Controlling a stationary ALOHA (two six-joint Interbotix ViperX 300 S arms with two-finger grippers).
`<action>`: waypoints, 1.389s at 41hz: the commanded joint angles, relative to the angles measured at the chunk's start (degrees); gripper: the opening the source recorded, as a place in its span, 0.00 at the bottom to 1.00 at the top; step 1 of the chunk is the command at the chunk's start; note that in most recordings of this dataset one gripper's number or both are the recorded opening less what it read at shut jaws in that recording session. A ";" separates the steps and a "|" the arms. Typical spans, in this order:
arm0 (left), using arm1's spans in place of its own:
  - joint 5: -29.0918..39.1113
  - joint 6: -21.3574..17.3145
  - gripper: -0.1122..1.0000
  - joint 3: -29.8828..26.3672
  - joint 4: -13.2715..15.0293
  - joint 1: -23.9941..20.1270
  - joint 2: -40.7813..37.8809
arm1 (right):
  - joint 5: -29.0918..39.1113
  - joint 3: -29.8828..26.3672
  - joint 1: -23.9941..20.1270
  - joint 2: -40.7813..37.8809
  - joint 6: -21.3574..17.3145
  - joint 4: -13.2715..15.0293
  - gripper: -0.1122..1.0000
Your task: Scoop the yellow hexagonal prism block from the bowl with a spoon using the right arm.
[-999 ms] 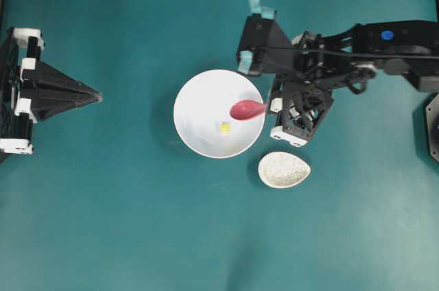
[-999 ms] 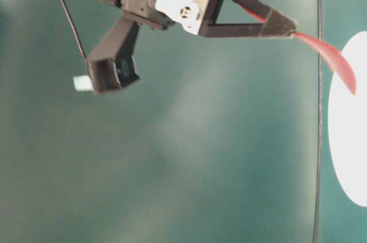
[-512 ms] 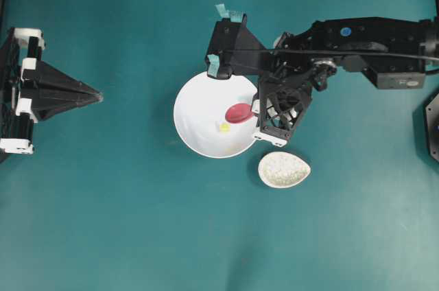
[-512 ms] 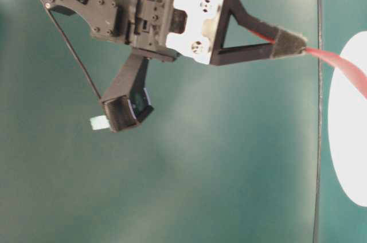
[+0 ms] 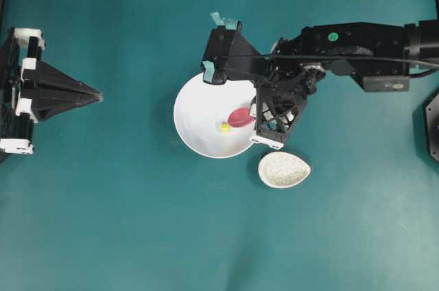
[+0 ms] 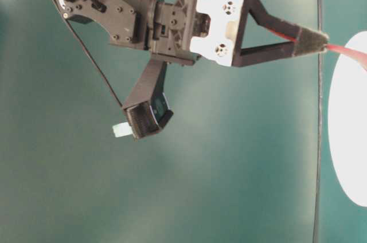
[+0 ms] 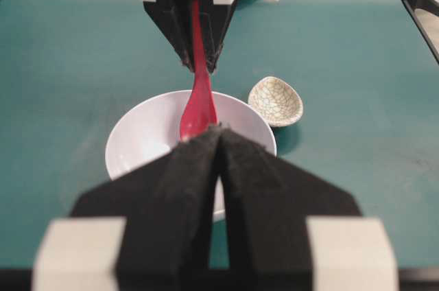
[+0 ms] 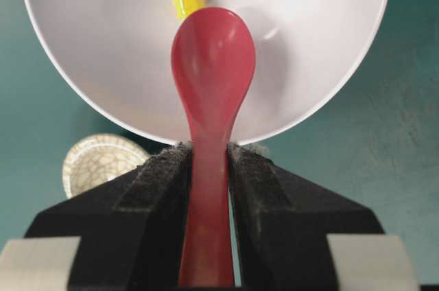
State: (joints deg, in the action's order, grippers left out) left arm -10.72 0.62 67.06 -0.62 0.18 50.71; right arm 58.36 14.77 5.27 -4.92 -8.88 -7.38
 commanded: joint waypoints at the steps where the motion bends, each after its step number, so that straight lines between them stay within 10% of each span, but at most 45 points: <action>1: -0.62 -0.09 0.09 -0.62 -0.18 0.09 -0.26 | -0.18 -1.32 -0.35 0.26 0.00 -0.35 0.32; 57: -0.62 -0.09 0.09 -0.62 -0.18 0.09 -0.35 | -19.78 -1.14 -1.23 -3.96 2.81 -0.18 0.32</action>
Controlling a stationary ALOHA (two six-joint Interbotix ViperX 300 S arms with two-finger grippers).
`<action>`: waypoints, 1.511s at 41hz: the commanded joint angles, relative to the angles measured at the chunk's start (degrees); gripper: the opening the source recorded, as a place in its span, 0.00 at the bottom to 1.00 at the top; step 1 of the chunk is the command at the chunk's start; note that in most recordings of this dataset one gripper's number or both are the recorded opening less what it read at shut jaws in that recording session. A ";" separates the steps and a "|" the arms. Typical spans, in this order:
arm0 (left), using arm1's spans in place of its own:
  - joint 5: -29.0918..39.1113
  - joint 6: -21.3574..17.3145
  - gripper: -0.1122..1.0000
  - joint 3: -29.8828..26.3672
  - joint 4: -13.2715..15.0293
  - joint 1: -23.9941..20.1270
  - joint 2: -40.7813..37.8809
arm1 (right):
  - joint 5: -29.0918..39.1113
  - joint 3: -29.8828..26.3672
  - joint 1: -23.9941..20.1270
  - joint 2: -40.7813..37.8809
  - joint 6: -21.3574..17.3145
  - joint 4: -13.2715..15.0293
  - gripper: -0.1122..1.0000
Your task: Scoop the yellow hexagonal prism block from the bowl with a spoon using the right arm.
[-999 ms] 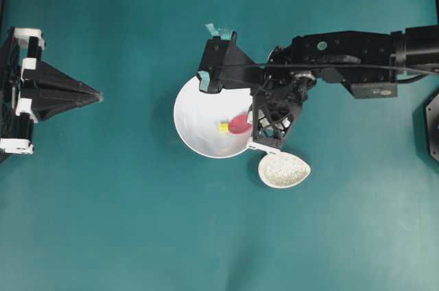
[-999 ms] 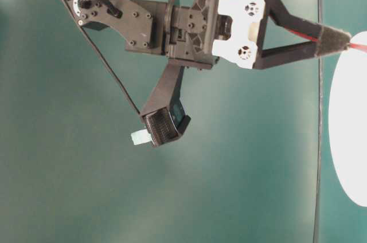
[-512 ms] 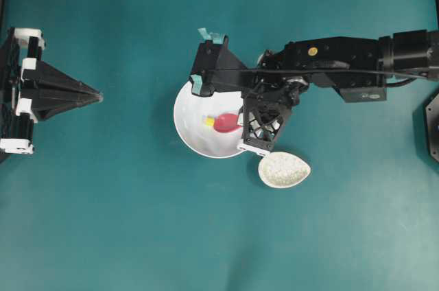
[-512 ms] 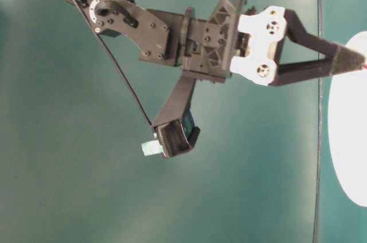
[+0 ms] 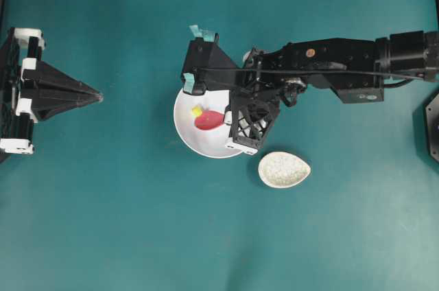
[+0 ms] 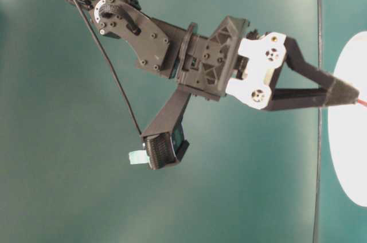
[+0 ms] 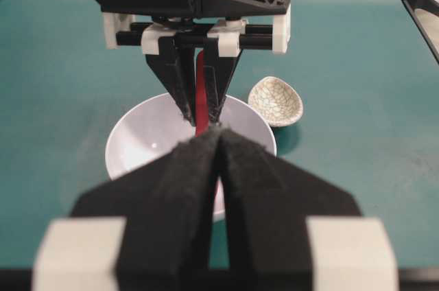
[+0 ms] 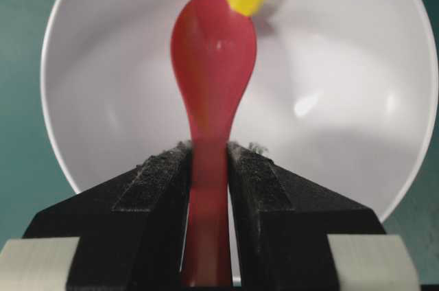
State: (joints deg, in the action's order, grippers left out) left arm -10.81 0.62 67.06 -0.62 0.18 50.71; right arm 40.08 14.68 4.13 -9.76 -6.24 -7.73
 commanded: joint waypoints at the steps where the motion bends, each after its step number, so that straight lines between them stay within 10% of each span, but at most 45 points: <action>1: -0.53 -0.09 0.09 -0.62 -0.18 0.09 -0.26 | -1.85 -0.88 -0.18 0.88 0.18 0.26 0.32; 39: -0.44 0.00 0.09 -0.62 -0.18 0.09 -0.35 | -10.28 3.87 -0.18 5.98 0.00 1.85 0.32; 62: -0.35 0.00 0.09 -0.62 -0.18 0.09 -0.35 | 4.31 3.87 -0.26 11.51 -0.88 2.81 0.32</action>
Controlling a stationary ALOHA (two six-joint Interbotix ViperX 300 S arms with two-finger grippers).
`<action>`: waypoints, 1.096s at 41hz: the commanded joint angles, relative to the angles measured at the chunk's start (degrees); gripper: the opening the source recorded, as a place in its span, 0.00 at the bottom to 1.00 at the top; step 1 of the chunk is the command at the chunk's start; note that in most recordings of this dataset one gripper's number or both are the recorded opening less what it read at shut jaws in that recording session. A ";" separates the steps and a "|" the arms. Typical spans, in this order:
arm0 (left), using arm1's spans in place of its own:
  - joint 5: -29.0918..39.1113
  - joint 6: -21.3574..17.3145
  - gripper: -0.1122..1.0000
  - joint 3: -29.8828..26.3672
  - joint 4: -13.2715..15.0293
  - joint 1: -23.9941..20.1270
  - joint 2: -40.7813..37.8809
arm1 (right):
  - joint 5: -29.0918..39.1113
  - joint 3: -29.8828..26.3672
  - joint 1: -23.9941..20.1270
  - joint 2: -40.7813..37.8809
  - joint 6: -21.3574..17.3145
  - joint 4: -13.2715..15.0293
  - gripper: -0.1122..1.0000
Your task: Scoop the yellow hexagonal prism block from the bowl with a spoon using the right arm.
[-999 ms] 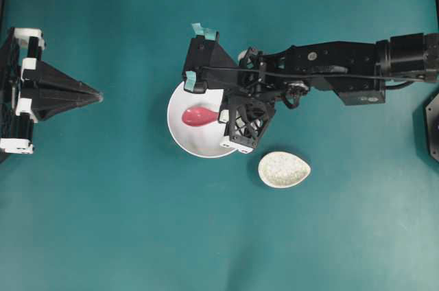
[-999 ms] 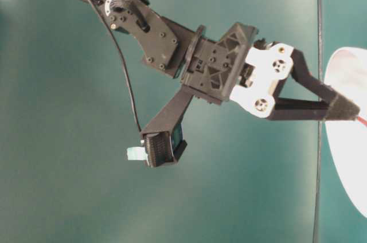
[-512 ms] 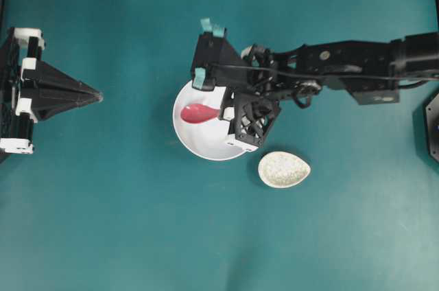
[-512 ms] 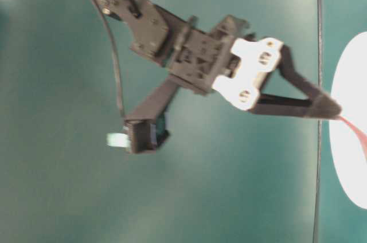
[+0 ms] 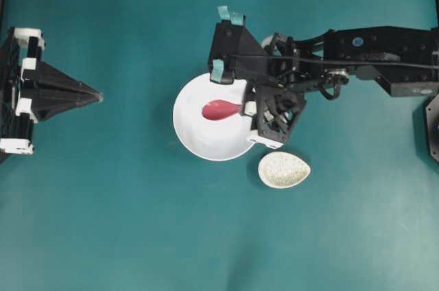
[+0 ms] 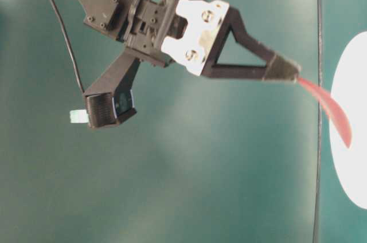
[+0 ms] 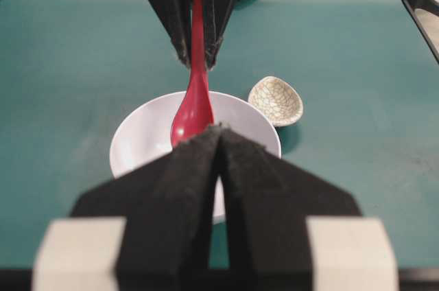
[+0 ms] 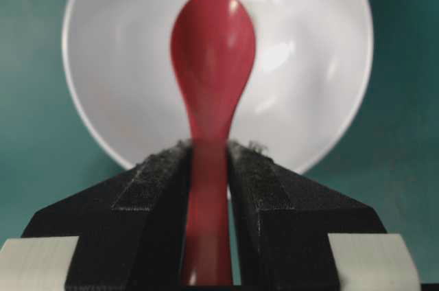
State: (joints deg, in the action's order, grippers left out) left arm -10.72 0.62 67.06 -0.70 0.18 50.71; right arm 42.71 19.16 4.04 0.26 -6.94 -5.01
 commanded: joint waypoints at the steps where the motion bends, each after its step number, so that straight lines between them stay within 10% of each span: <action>1: -0.44 0.00 0.09 -0.62 -0.09 0.00 -0.35 | 2.29 -0.62 -0.09 1.49 -0.18 0.09 0.32; 45: -0.79 0.00 0.09 -0.62 -0.09 0.00 -0.35 | 2.72 -1.14 0.00 -4.39 -0.26 0.09 0.32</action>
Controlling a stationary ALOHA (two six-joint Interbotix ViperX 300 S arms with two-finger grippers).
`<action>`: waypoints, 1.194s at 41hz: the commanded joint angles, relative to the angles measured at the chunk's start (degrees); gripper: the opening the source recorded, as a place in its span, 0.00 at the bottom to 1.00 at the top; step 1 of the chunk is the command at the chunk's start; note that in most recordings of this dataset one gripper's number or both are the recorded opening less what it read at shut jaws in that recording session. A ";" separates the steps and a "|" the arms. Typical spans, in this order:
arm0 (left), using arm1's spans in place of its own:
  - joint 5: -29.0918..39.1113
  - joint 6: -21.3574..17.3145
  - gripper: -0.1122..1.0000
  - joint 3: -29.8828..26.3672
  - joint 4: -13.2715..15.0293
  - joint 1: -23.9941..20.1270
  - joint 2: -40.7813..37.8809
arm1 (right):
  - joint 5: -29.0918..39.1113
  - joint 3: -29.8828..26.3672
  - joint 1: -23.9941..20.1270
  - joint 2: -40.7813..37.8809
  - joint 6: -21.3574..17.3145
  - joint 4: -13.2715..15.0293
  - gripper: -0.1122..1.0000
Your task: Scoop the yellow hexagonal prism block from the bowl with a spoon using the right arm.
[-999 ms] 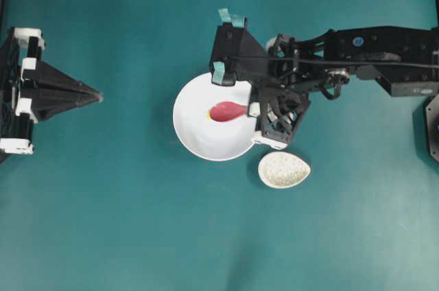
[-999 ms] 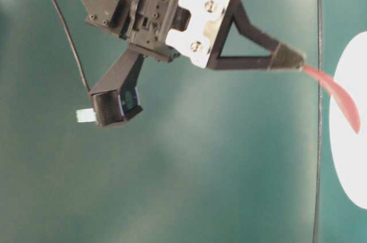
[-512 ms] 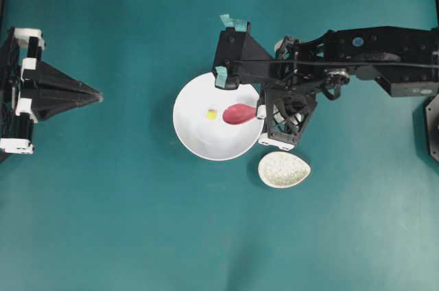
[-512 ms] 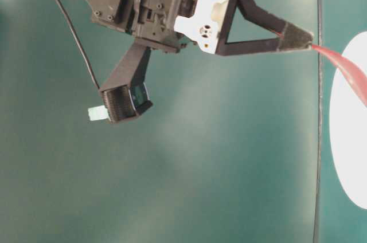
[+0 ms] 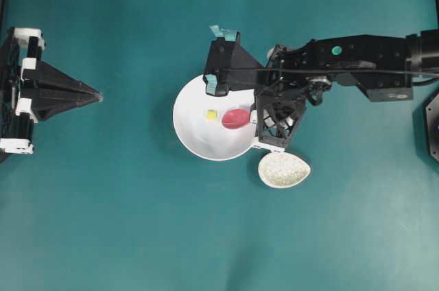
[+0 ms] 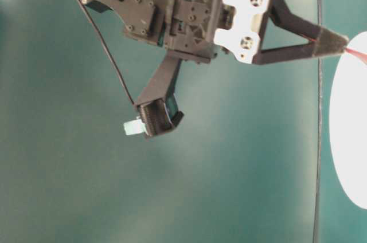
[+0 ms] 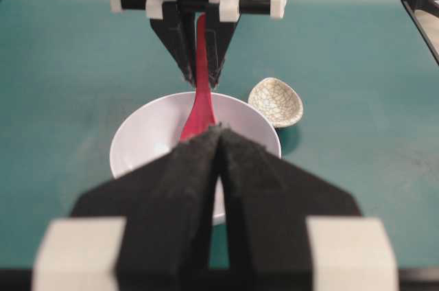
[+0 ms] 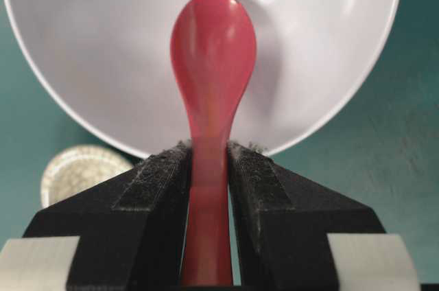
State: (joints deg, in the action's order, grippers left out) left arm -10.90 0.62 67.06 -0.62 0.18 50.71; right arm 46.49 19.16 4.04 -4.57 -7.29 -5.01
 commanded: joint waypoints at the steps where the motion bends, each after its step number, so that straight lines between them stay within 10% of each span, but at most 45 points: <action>1: -0.62 0.00 0.09 -0.62 -0.18 0.09 -0.26 | -1.49 -1.14 0.00 0.18 0.09 0.09 0.32; 49: -0.62 0.00 0.09 -0.62 -0.18 0.00 -0.26 | -17.93 3.69 0.53 -1.93 0.44 0.70 0.32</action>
State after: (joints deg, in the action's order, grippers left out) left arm -10.99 0.62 67.15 -0.62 0.18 50.71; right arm 30.41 22.59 4.48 -7.82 -6.68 -4.48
